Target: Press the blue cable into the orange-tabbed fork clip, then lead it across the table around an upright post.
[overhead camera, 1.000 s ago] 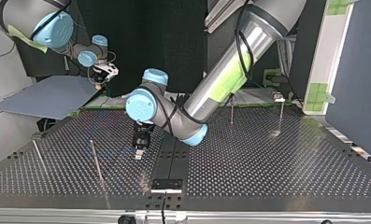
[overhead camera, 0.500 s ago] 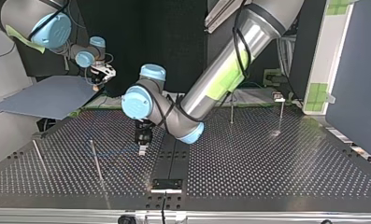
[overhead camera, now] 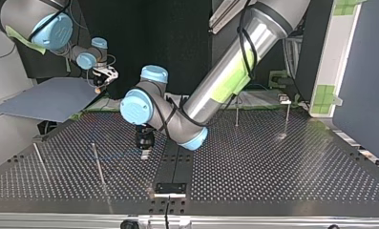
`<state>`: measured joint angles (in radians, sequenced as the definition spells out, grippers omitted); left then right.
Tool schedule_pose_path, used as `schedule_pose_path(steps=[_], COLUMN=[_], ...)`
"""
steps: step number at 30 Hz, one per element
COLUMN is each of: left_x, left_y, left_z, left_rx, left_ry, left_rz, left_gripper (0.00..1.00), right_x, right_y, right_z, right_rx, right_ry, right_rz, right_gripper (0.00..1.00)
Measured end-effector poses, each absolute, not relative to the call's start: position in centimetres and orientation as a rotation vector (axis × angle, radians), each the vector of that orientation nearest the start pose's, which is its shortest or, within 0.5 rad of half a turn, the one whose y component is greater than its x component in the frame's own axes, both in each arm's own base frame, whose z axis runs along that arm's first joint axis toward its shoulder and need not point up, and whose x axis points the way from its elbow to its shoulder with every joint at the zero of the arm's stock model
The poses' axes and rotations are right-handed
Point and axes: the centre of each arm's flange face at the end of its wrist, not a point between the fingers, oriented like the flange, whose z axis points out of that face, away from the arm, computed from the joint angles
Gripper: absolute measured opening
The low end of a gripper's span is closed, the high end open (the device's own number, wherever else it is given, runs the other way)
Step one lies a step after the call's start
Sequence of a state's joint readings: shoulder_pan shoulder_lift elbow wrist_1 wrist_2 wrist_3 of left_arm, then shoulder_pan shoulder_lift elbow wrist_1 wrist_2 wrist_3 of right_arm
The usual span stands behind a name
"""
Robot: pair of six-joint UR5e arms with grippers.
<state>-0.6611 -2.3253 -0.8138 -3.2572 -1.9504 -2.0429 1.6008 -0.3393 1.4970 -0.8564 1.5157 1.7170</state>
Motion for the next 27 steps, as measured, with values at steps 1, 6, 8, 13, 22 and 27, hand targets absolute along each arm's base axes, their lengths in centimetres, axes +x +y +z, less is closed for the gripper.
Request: schedule_pose_path(steps=[1,6,8,13,22,27], left_x=[54.4,54.3,54.1,53.5,51.2,49.2], left_y=[-54.5,-54.2,-54.2,-54.1,-55.3,-55.9], left_z=[36.4,36.4,36.5,37.4,38.3,39.7], left_rx=[-0.134,-0.144,-0.141,-0.126,-0.056,-0.006], left_ry=[1.7,1.713,1.721,1.726,1.763,1.774], left_rz=[-0.535,-0.529,-0.524,-0.519,-0.534,-0.522], left_gripper=[0.99,0.99,0.99,0.99,0.99,0.99], right_x=[15.7,15.7,15.7,15.7,15.7,15.7], right_y=[-61.9,-61.9,-61.9,-61.8,-61.8,-61.7], right_z=[-18.0,-18.1,-18.1,-18.1,-18.2,-18.2], right_rx=[1.408,1.409,1.41,1.41,1.41,1.41], right_ry=[-1.52,-1.522,-1.523,-1.524,-1.525,-1.528], right_rz=[1.206,1.205,1.205,1.205,1.205,1.206], right_gripper=[0.0,0.0,0.0,0.0,0.0,0.0])
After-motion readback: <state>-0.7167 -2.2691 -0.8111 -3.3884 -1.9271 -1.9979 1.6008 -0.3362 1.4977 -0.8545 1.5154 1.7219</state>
